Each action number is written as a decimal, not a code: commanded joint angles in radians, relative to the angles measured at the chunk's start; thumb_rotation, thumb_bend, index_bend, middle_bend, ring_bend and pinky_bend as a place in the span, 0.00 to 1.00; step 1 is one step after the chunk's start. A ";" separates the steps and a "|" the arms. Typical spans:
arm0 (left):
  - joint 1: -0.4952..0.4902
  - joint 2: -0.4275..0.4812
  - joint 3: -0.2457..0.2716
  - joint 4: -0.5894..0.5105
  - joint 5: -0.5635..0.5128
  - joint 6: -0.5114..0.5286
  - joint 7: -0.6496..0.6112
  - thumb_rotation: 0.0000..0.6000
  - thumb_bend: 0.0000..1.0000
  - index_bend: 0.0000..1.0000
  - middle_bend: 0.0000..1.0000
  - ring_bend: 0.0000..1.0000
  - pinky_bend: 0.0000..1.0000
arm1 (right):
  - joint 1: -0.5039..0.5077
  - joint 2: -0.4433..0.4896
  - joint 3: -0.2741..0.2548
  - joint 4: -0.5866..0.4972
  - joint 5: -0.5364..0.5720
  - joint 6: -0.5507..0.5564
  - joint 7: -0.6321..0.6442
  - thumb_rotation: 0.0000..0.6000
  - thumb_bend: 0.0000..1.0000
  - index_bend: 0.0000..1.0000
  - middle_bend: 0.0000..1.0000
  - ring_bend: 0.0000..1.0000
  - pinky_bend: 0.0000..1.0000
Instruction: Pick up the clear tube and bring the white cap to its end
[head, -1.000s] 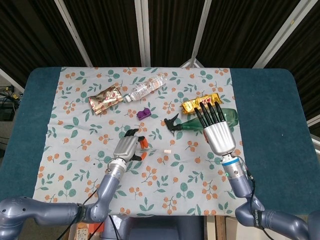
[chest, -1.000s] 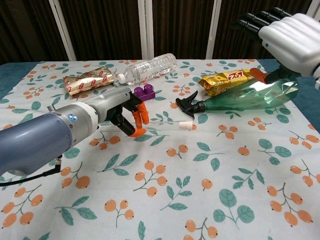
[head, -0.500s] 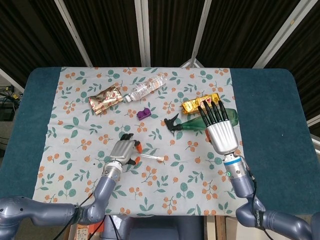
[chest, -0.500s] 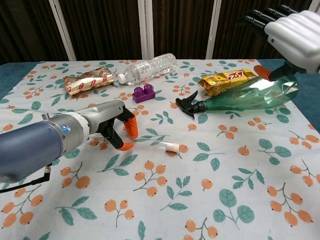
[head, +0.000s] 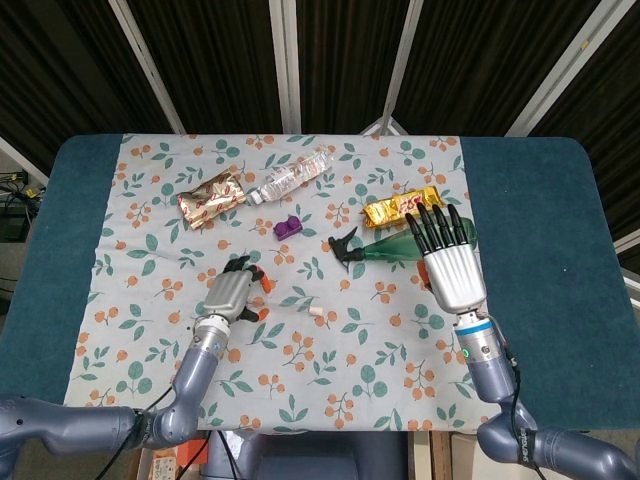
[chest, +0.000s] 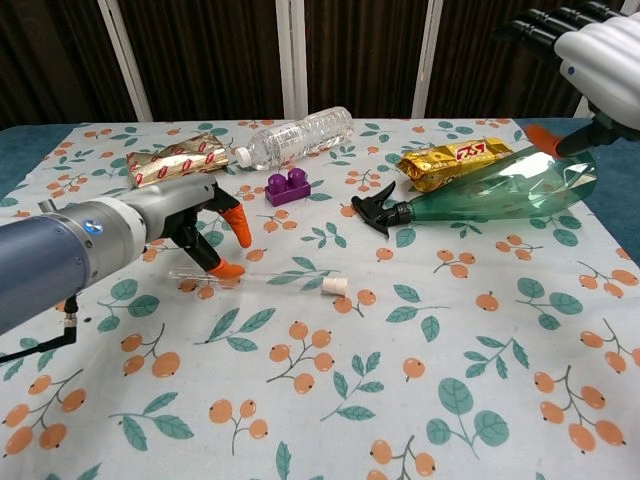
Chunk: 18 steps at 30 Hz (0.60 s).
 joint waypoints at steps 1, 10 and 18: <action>0.018 0.029 -0.004 -0.023 0.006 0.010 -0.014 1.00 0.30 0.44 0.23 0.04 0.00 | -0.016 0.012 -0.005 -0.019 0.007 0.012 0.005 1.00 0.46 0.00 0.00 0.00 0.00; 0.091 0.146 0.010 -0.130 0.095 0.058 -0.084 1.00 0.19 0.15 0.12 0.00 0.00 | -0.107 0.083 -0.025 -0.135 0.048 0.066 0.060 1.00 0.33 0.00 0.00 0.00 0.00; 0.198 0.304 0.111 -0.235 0.259 0.111 -0.139 1.00 0.17 0.00 0.06 0.00 0.00 | -0.229 0.199 -0.081 -0.255 0.098 0.096 0.194 1.00 0.31 0.00 0.00 0.00 0.00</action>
